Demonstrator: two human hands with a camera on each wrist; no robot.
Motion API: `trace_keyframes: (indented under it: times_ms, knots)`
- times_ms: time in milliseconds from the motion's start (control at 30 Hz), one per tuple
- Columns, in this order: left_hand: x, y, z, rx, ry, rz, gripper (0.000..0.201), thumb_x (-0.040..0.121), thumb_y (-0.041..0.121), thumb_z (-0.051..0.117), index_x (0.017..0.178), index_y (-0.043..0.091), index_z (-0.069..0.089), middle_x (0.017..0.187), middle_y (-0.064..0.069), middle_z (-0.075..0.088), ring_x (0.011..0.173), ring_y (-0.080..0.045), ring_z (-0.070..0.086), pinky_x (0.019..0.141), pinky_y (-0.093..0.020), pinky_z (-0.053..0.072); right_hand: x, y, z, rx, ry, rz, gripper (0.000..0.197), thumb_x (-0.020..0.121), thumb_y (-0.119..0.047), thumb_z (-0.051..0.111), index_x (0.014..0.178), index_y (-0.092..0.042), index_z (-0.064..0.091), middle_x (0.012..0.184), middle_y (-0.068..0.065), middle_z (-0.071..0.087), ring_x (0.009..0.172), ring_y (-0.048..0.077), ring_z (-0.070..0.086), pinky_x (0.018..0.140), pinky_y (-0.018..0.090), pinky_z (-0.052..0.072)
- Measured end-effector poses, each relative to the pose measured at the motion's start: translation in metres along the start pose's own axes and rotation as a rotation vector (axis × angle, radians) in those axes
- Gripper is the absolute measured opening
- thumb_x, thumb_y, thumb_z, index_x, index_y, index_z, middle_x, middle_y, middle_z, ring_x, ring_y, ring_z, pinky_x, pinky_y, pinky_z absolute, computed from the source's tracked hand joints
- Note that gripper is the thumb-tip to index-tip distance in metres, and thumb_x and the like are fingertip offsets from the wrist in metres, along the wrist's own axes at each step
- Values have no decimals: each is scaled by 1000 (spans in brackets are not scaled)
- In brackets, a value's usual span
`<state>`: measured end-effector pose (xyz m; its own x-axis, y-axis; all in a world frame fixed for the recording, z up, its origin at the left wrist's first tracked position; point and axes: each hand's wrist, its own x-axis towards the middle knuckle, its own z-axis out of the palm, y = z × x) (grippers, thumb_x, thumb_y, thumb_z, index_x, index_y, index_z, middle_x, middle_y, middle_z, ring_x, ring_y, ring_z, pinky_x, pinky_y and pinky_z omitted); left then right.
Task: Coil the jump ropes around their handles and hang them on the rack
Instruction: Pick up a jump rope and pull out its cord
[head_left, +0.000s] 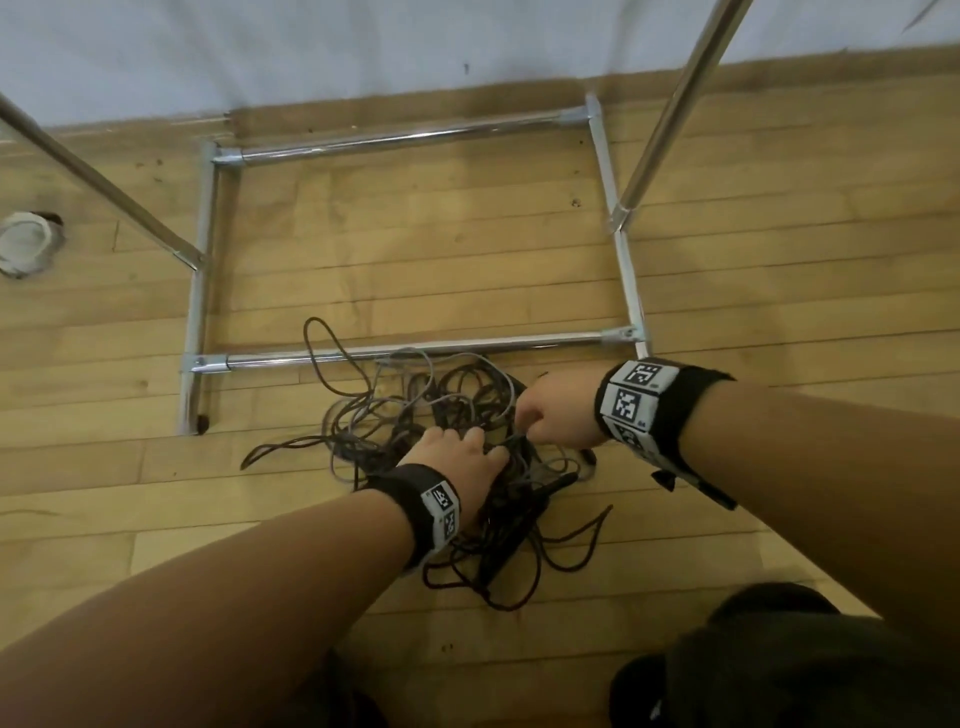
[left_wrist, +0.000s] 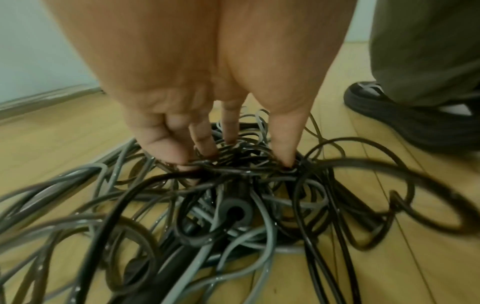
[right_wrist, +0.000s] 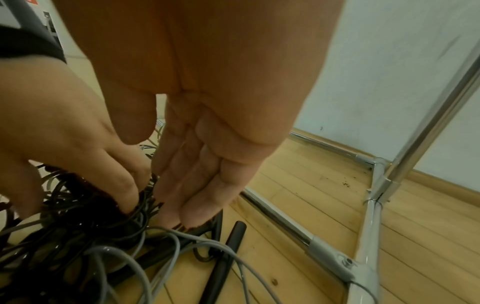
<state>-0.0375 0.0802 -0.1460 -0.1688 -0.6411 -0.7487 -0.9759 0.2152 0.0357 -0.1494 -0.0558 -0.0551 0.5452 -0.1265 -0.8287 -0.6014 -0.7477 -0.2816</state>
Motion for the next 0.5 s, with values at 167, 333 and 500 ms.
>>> trace_keyframes:
  times_ms: [167, 333, 500]
  knots:
    - [5, 0, 11, 113, 130, -50, 60, 101, 33, 56, 153, 15, 33, 131, -14, 58, 112, -38, 59, 96, -50, 41, 11, 5, -7, -4, -1, -26, 36, 106, -28, 48, 137, -19, 64, 132, 0, 65, 115, 19, 60, 93, 31, 49]
    - [4, -10, 29, 116, 131, -84, 53, 101, 32, 52, 149, 14, 38, 121, -9, 70, 119, -36, 55, 105, -53, 30, 13, 10, -6, 25, 31, -12, 35, 105, -29, 50, 136, -19, 63, 130, 0, 65, 116, 19, 61, 90, 30, 47]
    - [6, -28, 11, -302, -21, -159, 63, 87, 45, 70, 139, 22, 42, 94, 5, 61, 87, -22, 57, 92, -44, 39, 8, 12, 1, 36, 10, -4, 40, 105, -36, 51, 141, -21, 60, 135, -1, 64, 118, 19, 60, 93, 31, 48]
